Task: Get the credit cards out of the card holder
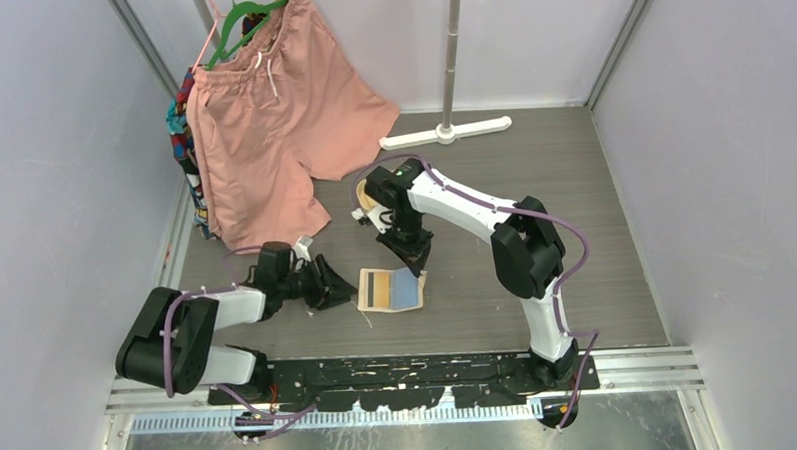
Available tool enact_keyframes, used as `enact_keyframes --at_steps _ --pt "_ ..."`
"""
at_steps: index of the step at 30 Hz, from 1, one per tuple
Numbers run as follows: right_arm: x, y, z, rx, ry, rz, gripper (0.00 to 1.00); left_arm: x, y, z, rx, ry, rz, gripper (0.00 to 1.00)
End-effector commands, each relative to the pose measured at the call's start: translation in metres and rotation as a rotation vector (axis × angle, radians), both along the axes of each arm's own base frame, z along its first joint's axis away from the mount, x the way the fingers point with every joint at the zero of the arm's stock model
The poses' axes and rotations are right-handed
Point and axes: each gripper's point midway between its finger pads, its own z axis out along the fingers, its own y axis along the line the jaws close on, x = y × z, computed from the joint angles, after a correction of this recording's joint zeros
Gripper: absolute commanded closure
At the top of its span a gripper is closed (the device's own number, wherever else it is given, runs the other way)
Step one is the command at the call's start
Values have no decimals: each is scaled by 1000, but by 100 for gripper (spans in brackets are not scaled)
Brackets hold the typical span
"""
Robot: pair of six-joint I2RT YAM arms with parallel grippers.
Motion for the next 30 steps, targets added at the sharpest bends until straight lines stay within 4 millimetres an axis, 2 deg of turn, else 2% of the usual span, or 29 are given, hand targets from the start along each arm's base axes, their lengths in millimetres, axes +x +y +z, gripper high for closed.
enact_keyframes --at_steps 1,7,14,19,23,30 --pt "0 4 7 31 -7 20 99 15 3 -7 10 -25 78 59" --pt "-1 4 7 38 -9 20 99 8 -11 -15 -59 17 60 59" --pt "-1 3 7 36 -10 21 99 6 -13 -21 -67 26 68 60" --pt "0 3 6 34 -11 20 99 6 -15 -21 -66 26 63 65" --pt "1 3 4 30 -9 18 99 8 -17 -18 -73 18 57 77" --pt "1 3 3 29 -7 17 99 7 -21 -15 -82 8 43 78"
